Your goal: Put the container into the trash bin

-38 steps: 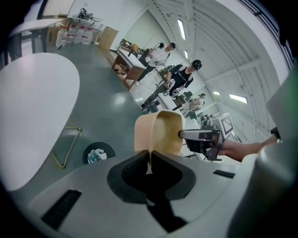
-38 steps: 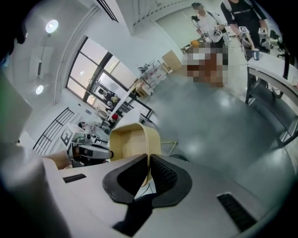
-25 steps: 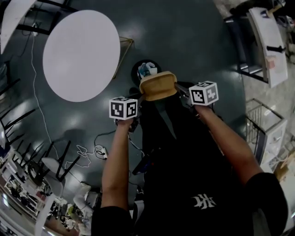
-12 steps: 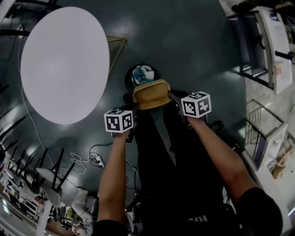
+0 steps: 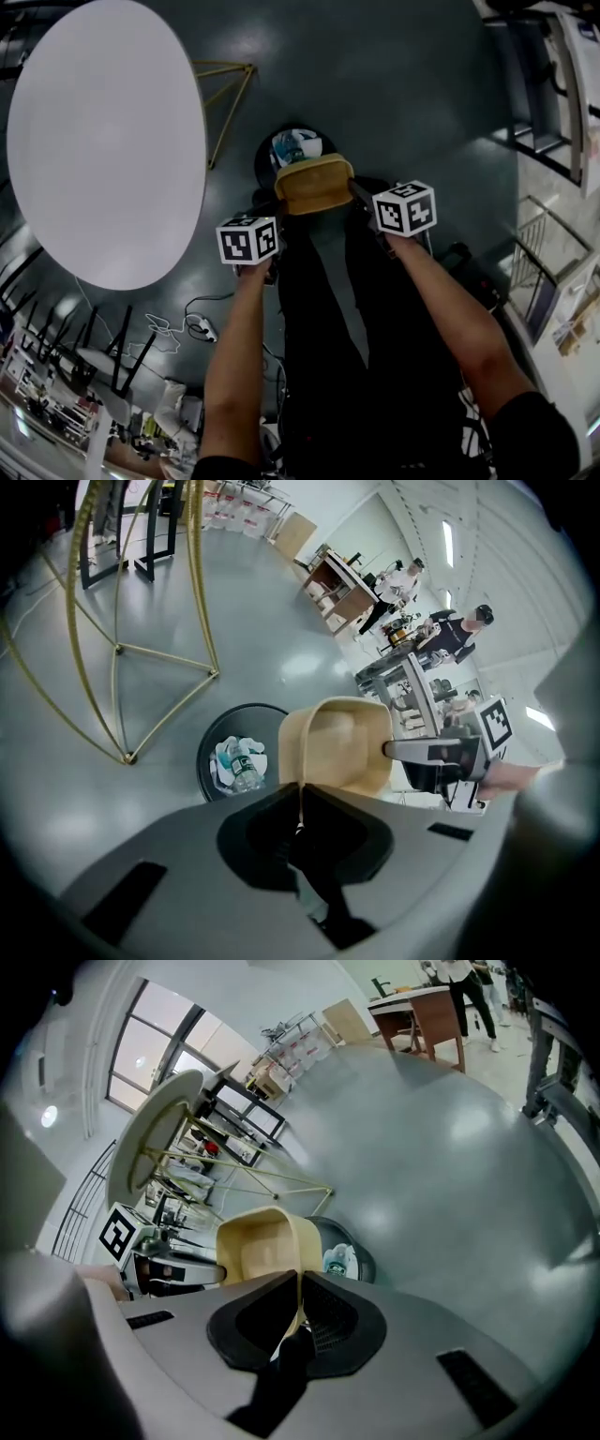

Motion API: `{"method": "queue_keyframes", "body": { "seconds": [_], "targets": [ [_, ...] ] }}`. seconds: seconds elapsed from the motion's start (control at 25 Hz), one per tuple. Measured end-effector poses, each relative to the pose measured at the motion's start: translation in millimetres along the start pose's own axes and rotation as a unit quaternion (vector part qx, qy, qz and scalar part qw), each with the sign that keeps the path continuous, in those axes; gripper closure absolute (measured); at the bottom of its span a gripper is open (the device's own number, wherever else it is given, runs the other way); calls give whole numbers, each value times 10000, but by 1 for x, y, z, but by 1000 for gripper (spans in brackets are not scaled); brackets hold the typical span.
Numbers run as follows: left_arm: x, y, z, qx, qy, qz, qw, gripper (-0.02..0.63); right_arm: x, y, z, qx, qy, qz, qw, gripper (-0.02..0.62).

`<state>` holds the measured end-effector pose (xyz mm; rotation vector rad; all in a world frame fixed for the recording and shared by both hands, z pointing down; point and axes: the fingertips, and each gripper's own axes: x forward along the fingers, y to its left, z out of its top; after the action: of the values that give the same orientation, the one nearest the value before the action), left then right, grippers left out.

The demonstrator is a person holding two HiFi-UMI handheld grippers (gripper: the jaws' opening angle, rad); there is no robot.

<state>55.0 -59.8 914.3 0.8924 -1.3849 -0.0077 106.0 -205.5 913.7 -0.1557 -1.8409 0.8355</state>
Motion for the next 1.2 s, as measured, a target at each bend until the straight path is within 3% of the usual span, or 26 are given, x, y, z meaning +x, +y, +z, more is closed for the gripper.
{"method": "queue_keyframes", "body": {
  "seconds": [0.6, 1.2],
  "targets": [
    [49, 78, -21, -162, 123, 211, 9996, 592, 81, -14, -26, -144, 328, -132, 9993, 548],
    [79, 97, -22, -46, 167, 404, 9990, 591, 117, -43, -39, -434, 492, -527, 9965, 548]
  ]
}}
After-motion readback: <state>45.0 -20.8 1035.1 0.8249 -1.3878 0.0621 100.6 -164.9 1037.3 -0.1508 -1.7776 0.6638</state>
